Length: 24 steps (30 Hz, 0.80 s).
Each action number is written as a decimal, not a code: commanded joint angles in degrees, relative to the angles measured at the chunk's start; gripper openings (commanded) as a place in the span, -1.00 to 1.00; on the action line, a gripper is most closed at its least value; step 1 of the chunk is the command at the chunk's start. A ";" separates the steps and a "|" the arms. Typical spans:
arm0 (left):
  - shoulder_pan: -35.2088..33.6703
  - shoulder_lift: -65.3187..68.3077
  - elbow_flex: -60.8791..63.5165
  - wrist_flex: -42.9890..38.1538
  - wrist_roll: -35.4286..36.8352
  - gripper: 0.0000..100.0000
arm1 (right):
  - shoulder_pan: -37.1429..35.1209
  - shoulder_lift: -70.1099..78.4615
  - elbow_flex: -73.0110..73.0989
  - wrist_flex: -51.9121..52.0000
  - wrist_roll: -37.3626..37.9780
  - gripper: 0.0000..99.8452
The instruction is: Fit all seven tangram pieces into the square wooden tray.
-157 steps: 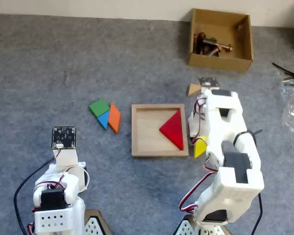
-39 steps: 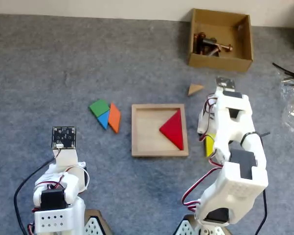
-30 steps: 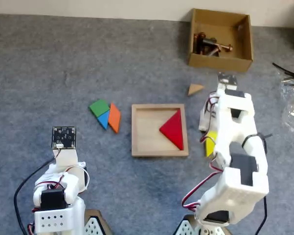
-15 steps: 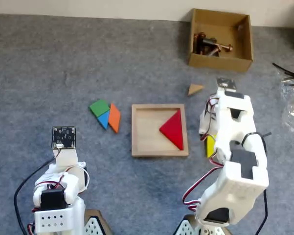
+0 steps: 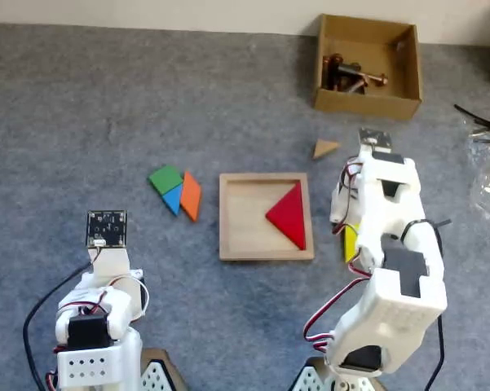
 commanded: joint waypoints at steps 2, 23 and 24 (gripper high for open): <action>-0.48 0.40 1.19 0.44 0.09 -0.99 | -2.15 -0.84 -0.48 -1.27 0.53 -0.24; -0.48 0.40 1.19 0.44 0.09 -0.99 | -2.86 -0.84 -0.40 -4.09 0.53 -0.24; -0.48 0.40 1.19 0.44 0.09 -0.99 | -2.86 -0.84 -0.40 -4.09 0.53 -0.24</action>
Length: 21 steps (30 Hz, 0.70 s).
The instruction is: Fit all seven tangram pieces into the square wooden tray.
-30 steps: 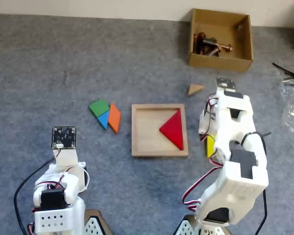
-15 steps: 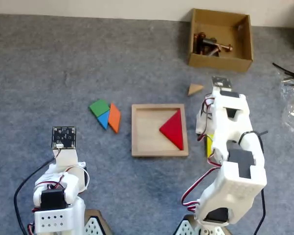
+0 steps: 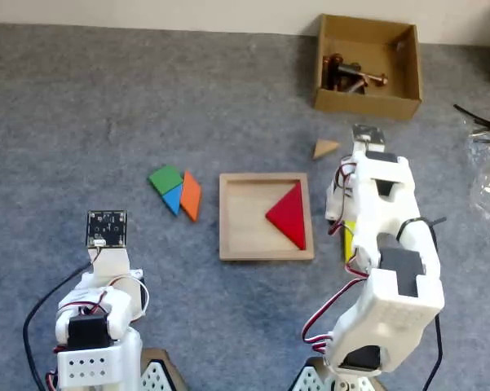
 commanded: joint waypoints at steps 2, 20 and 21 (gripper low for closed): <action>-0.48 0.40 1.19 0.44 0.09 -0.99 | -1.10 -0.84 -0.40 -1.54 0.44 -0.27; -0.48 0.40 1.19 0.44 0.09 -0.99 | -1.10 -0.84 -0.40 -1.63 0.09 -0.39; -0.48 0.40 1.19 0.44 0.09 -0.99 | -1.10 -0.84 -0.40 -1.63 0.09 -0.41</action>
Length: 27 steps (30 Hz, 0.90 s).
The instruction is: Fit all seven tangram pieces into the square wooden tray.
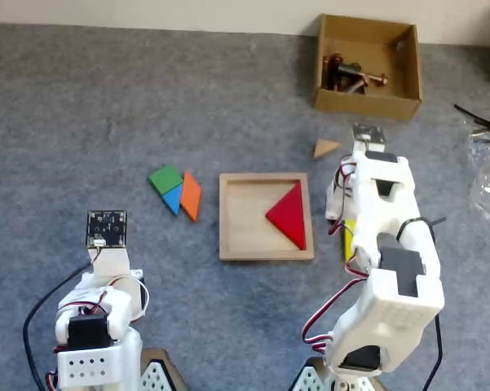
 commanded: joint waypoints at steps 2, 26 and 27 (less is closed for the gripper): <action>-0.48 0.40 1.19 0.44 0.09 -0.99 | -1.10 -0.84 -0.40 -1.27 0.09 -0.42; -0.48 0.40 1.19 0.44 0.09 -0.99 | -0.92 -0.66 -0.75 1.80 -0.09 -0.60; -0.48 0.40 1.19 0.44 0.09 -0.99 | -0.92 -0.75 -0.75 1.80 -0.09 -0.65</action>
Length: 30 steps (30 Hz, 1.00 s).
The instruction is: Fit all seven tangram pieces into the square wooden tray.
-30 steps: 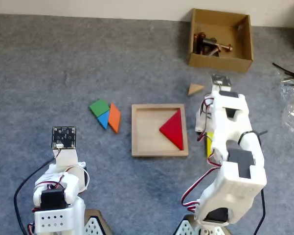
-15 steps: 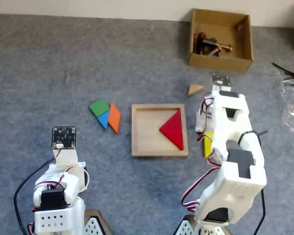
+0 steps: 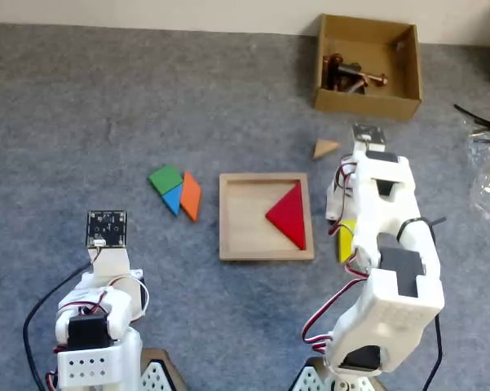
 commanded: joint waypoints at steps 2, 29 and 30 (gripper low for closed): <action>-0.48 0.40 1.19 0.44 0.09 -0.99 | -0.92 -0.75 -0.75 0.75 -0.09 -0.68; -0.48 0.40 1.19 0.44 0.09 -0.99 | 0.57 -10.68 -3.74 7.08 -7.91 -0.68; -0.48 0.40 1.19 0.44 0.09 -0.99 | 0.57 -11.47 -3.21 7.69 -8.79 -0.68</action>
